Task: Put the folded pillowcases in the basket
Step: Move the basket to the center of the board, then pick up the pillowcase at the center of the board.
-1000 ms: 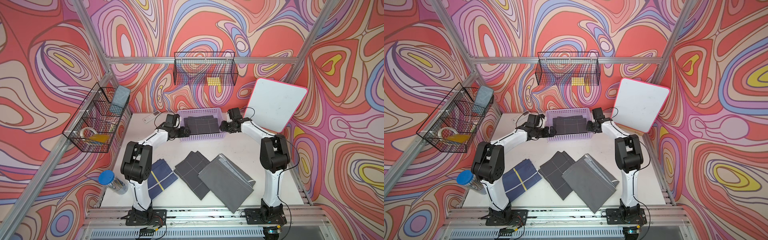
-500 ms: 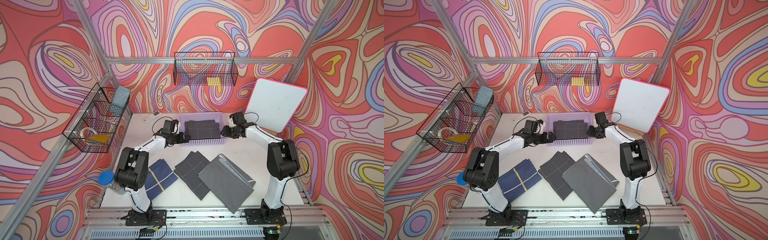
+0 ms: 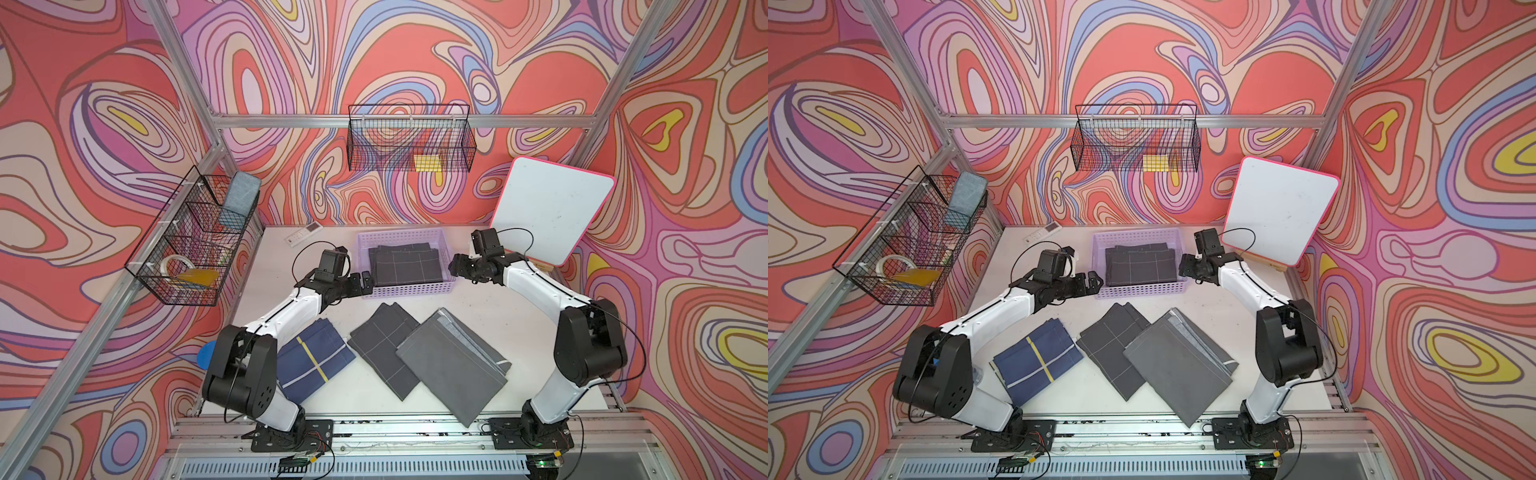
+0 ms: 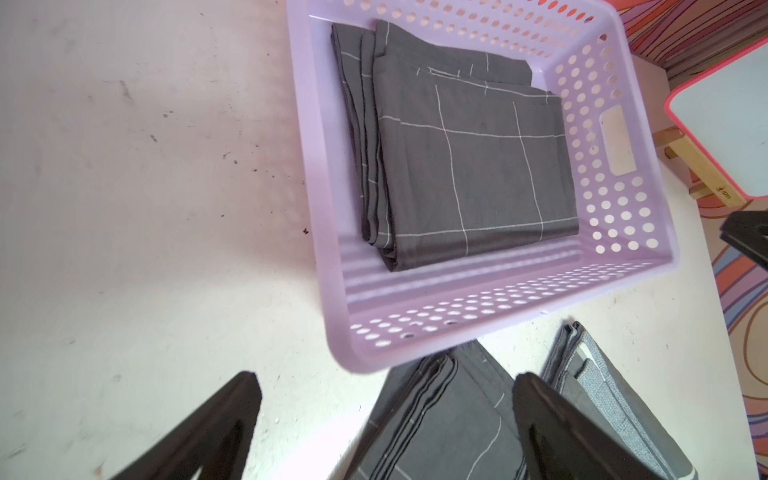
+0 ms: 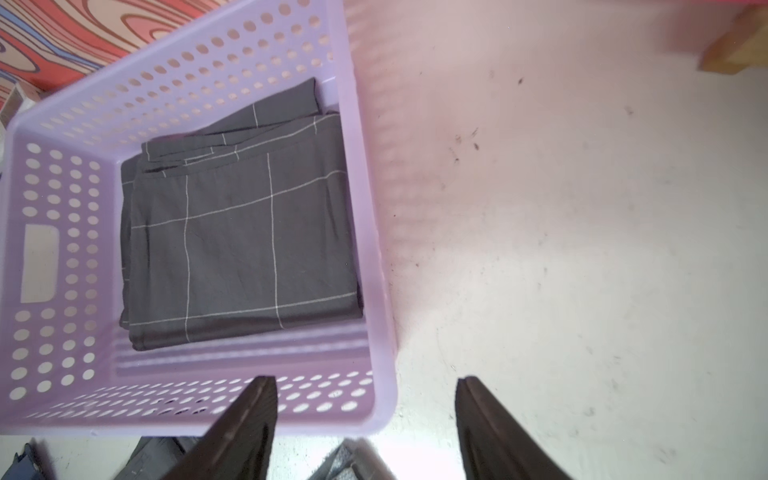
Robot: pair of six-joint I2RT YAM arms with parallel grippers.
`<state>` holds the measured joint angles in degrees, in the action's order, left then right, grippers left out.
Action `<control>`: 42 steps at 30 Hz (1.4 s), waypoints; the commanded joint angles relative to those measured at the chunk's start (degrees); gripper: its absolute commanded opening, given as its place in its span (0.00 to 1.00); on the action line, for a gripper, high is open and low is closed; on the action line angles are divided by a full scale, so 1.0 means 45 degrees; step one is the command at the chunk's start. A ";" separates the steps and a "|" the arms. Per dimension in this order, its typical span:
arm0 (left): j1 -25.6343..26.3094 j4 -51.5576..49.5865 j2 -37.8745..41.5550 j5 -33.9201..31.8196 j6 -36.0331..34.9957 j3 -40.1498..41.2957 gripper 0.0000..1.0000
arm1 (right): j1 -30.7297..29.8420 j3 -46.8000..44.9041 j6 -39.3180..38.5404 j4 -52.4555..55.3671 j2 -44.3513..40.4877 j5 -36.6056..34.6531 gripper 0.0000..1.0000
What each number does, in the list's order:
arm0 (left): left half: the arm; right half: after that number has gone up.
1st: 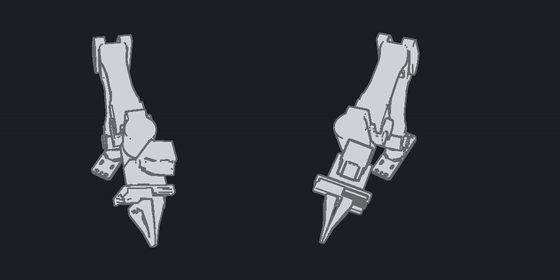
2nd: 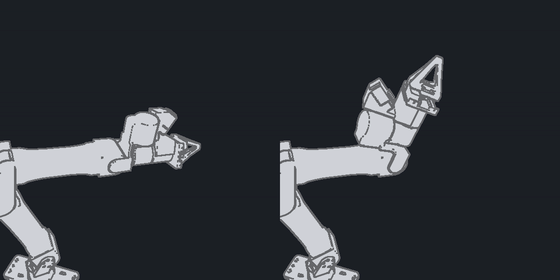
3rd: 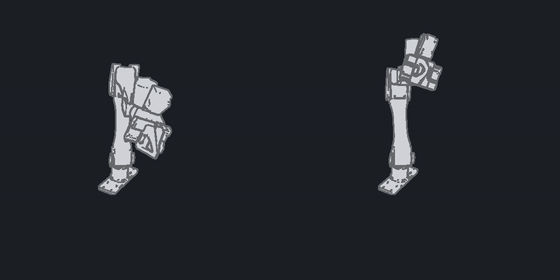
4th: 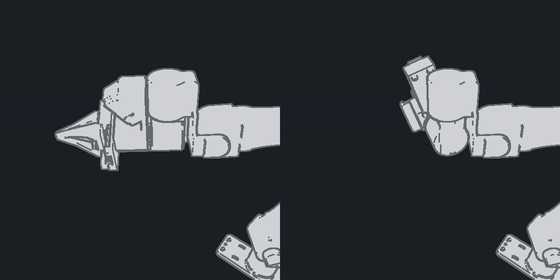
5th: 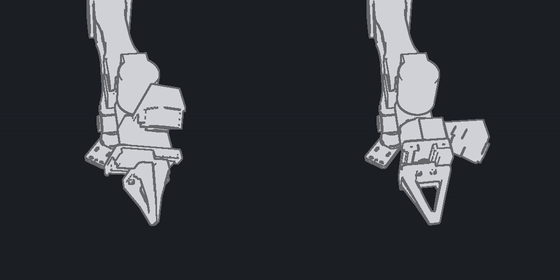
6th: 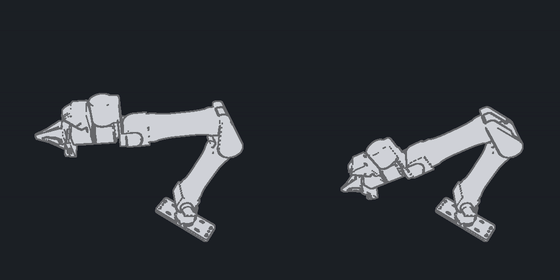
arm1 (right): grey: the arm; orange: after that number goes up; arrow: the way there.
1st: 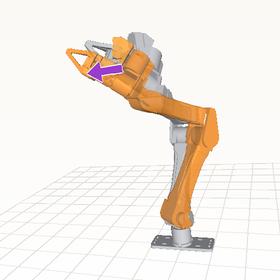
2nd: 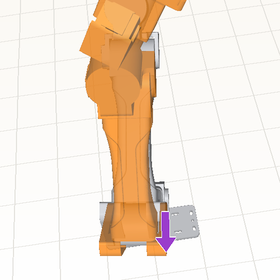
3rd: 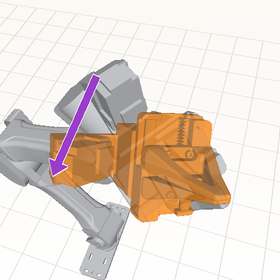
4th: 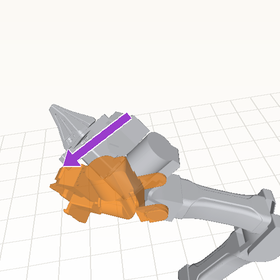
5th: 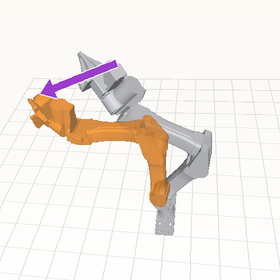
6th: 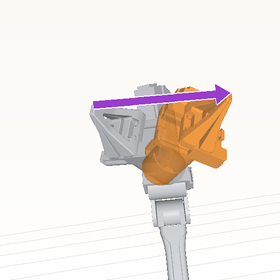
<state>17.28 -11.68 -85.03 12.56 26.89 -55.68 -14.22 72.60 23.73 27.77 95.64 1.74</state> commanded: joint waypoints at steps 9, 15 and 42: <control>0.3227 -0.1634 0.1775 0.0451 -0.0997 -0.0099 0.99 | -0.0029 -0.3506 0.1058 0.0697 -0.4250 -0.0552 0.70; 0.4878 -0.2034 -0.0023 0.0632 -0.1807 -0.1347 0.98 | -0.0028 -0.5087 0.1518 0.1471 -0.6211 -0.0874 0.71; 0.5856 -0.3603 -0.6781 0.2599 -0.3594 -0.5648 0.80 | -0.0042 -0.7666 0.2667 0.3019 -0.9660 -0.0923 0.72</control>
<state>42.89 -25.41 -114.72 22.00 12.19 -79.59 -14.24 38.30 35.48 40.93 52.21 -2.15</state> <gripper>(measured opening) 0.807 0.722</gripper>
